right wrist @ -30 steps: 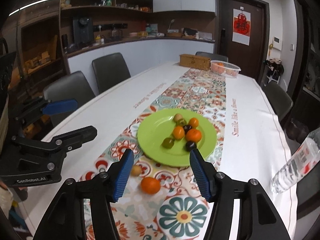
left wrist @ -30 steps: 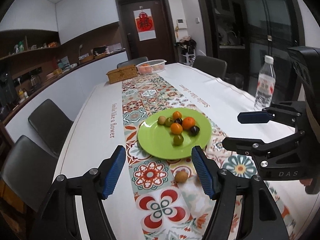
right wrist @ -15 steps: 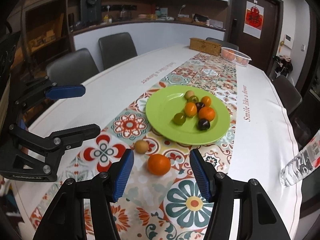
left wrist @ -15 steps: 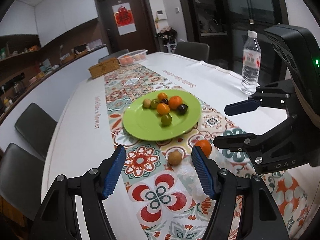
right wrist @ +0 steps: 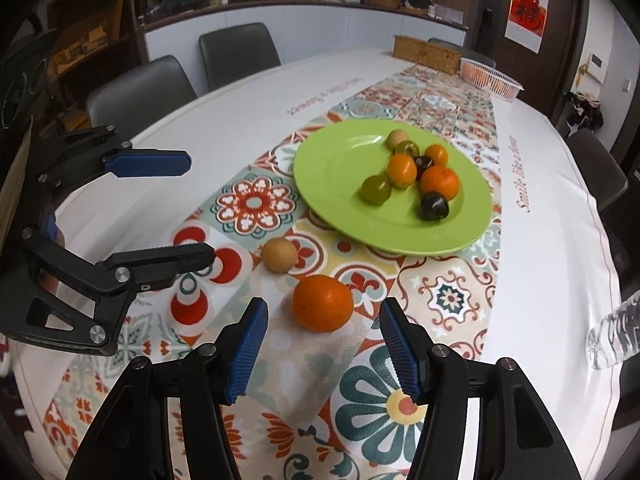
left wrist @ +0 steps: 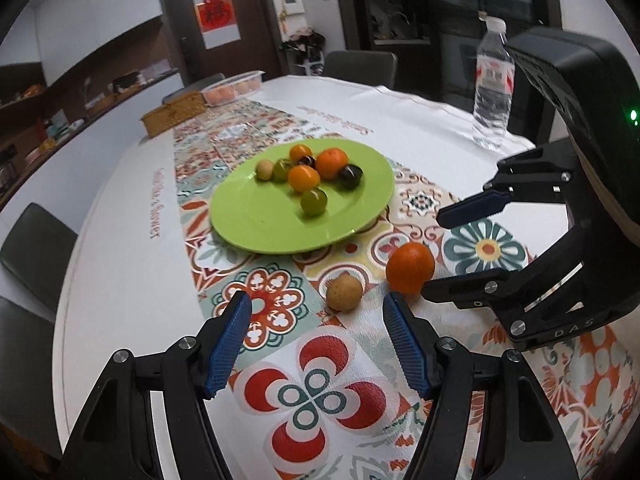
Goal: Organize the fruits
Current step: 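Move the left tool to the brown round fruit while the right tool approaches the large orange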
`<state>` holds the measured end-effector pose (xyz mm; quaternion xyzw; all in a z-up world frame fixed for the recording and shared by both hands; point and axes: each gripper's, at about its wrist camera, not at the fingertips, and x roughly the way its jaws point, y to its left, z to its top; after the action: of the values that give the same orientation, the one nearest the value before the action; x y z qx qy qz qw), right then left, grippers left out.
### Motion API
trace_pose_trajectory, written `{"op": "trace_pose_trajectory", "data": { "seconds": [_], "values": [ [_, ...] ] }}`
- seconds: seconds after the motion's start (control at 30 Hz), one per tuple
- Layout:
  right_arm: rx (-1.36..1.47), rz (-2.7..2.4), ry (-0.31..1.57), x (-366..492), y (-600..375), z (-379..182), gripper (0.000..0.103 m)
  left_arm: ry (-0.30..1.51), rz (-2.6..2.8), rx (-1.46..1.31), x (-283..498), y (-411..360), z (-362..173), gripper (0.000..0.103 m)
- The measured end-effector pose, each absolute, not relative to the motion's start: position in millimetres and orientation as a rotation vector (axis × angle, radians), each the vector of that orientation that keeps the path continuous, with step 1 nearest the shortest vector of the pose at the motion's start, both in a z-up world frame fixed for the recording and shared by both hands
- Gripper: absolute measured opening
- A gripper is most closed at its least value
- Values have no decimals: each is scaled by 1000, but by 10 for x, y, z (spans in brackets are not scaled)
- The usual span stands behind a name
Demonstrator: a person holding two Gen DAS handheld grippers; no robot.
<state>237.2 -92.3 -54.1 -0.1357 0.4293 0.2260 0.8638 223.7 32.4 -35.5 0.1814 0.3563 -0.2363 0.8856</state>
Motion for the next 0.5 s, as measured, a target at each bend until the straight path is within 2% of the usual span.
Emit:
{"op": "trace_pose_trajectory", "data": {
  "seconds": [0.37, 0.5],
  "values": [
    [-310, 486, 941, 2488, -877, -728, 58, 787, -598, 423, 2421, 213, -599, 53],
    [-313, 488, 954, 2528, -863, -769, 56, 805, -612, 437, 2500, 185, -690, 52]
  ]
}}
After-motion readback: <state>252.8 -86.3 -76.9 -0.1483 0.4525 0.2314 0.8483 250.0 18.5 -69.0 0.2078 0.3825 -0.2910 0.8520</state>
